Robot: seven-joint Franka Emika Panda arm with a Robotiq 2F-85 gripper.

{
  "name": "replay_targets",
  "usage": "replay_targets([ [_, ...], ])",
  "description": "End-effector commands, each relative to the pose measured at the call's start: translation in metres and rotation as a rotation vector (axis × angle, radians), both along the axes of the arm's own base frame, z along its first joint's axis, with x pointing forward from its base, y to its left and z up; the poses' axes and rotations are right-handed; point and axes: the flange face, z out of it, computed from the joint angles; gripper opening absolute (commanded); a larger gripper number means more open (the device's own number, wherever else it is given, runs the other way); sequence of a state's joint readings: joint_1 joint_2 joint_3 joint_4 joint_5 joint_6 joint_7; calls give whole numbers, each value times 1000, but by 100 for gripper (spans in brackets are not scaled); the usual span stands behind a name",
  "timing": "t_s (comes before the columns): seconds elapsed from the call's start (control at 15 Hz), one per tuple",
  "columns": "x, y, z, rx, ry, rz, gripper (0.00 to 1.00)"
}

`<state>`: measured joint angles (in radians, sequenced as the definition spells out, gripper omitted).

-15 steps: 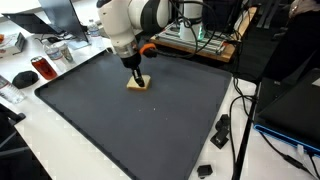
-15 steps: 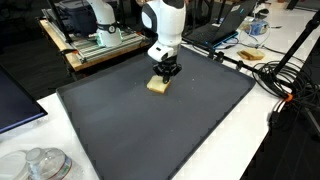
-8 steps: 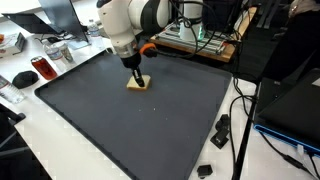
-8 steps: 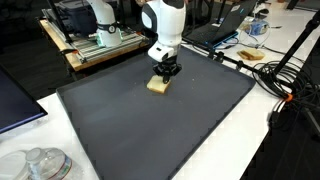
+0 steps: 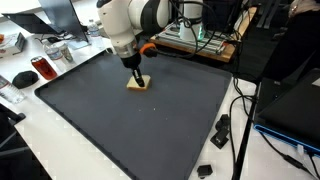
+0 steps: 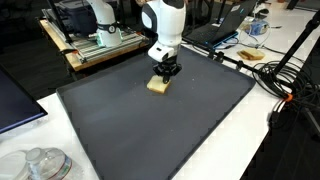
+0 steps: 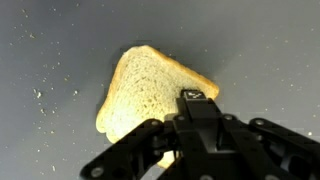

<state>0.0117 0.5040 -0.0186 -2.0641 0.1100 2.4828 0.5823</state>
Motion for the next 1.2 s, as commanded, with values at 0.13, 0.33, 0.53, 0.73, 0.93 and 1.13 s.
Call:
replay_targets([
  [0.13,-9,-10,-4,1,9,-1,5],
  [0.33,-9,-12,1,-2,5,-8,5],
  [0.53,-9,-15,8,-6,1,-11,5],
  [0.73,-11,-21,15,-10,-2,-20,5],
  [0.93,-14,-26,24,-12,-9,-24,5],
  [1.13,-17,-30,32,-14,-18,-29,5],
])
